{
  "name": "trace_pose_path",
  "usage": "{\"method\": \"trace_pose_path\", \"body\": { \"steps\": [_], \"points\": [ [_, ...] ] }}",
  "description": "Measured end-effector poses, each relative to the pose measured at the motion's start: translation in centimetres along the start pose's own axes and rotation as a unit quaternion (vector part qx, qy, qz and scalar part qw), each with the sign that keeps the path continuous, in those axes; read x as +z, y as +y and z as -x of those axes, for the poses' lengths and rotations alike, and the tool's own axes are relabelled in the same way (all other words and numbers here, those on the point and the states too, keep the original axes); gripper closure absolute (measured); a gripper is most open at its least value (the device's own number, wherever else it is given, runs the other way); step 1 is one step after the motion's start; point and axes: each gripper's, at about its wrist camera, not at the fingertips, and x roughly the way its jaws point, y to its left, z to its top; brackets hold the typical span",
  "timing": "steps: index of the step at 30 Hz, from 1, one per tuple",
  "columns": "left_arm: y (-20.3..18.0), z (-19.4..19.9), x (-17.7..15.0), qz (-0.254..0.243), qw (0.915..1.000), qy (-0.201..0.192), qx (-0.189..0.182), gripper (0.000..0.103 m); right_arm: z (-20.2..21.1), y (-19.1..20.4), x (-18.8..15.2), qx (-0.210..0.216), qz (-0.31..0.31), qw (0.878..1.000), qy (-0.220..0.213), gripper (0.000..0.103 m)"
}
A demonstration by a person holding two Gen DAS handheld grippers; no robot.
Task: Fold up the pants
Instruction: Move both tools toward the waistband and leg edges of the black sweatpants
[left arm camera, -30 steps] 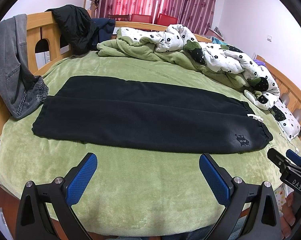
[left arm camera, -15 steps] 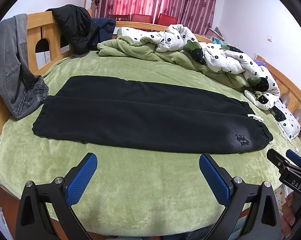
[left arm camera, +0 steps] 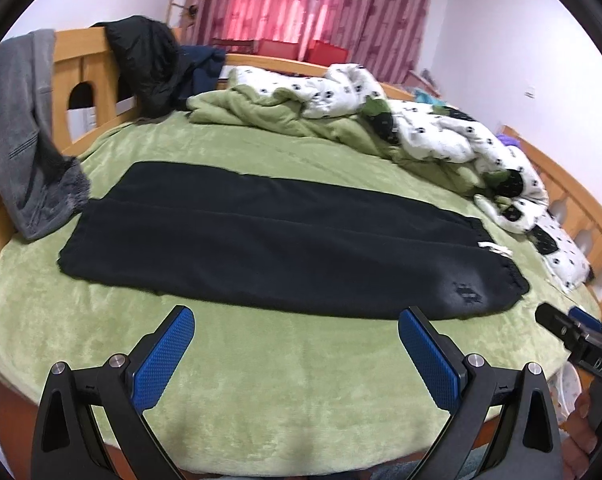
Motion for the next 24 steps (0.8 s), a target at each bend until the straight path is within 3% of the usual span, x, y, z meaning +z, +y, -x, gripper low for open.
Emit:
{"method": "trace_pose_path", "body": {
  "steps": [3, 8, 14, 18, 24],
  "points": [
    [-0.7, 1.1, 0.7, -0.007, 1.0, 0.004, 0.0, 0.001, 1.8, -0.7, 0.4, 0.029, -0.02, 0.999, -0.001, 0.0],
    [-0.7, 5.6, 3.4, -0.021, 0.9994, -0.026, -0.012, 0.001, 5.7, -2.2, 2.4, 0.085, -0.06, 0.994, -0.014, 0.0],
    [1.4, 10.0, 8.1, -0.038, 0.9969, -0.069, 0.001, 0.0, 10.6, -3.9, 5.0, 0.062, -0.04, 0.993, -0.087, 0.0],
    [3.9, 8.0, 8.7, -0.02, 0.998, -0.059, 0.007, 0.0, 10.2, -5.8, 6.0, 0.045, -0.05, 0.991, -0.118, 0.0],
    [8.6, 0.1, 6.4, 0.05, 0.9986, 0.0, 0.018, 0.001, 3.3, -8.7, 5.9, 0.022, -0.056, 0.996, -0.064, 0.001]
  ]
}}
